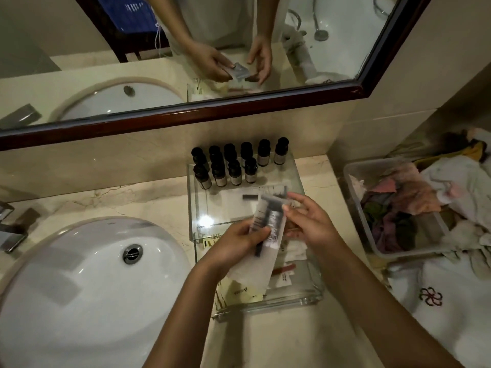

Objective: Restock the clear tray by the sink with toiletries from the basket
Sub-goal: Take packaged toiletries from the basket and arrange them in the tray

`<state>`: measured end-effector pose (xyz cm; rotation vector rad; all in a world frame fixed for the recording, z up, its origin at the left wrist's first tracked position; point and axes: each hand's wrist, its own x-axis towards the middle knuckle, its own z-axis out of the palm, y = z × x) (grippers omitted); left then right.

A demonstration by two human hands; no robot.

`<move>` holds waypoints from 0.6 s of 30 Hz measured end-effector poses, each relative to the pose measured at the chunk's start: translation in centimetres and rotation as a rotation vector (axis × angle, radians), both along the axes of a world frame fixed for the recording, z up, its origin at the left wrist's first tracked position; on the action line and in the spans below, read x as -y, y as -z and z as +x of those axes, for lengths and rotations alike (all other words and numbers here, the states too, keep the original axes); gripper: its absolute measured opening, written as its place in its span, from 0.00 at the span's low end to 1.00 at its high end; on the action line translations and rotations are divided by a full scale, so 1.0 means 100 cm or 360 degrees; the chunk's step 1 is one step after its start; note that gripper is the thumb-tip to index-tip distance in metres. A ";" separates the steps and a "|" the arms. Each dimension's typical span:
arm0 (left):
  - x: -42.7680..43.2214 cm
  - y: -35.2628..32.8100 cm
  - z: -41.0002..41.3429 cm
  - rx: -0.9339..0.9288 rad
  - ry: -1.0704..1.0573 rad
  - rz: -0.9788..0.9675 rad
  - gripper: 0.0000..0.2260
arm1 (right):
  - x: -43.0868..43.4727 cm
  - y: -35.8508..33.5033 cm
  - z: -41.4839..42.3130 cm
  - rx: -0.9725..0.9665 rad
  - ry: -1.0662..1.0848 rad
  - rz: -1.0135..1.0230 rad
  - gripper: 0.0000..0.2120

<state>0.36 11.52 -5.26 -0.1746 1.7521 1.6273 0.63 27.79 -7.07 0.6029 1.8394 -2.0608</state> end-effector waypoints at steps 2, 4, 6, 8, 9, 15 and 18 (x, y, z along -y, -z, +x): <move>0.003 -0.004 -0.006 0.0003 0.0194 -0.0034 0.05 | -0.010 -0.005 -0.007 0.0003 -0.0166 0.0040 0.09; 0.008 -0.009 -0.013 0.0024 0.0327 -0.0061 0.05 | -0.017 -0.006 -0.011 0.0044 -0.0320 0.0061 0.04; 0.020 -0.012 -0.020 0.0016 0.0465 -0.0165 0.06 | -0.021 -0.006 -0.017 0.0097 -0.0341 0.0054 0.03; 0.035 -0.008 -0.025 0.0000 0.0454 -0.0248 0.09 | -0.027 -0.006 -0.025 0.0160 -0.0217 0.0019 0.02; 0.041 -0.005 -0.027 0.0008 0.0308 -0.0241 0.10 | -0.030 -0.006 -0.029 0.0187 -0.0140 -0.0004 0.02; 0.031 0.019 -0.036 -0.0069 -0.1061 -0.0188 0.07 | -0.026 -0.003 -0.046 0.0280 -0.0024 0.0127 0.05; 0.017 0.035 -0.042 -0.0166 -0.1338 -0.0441 0.07 | -0.017 0.004 -0.051 0.0318 -0.0012 0.0333 0.04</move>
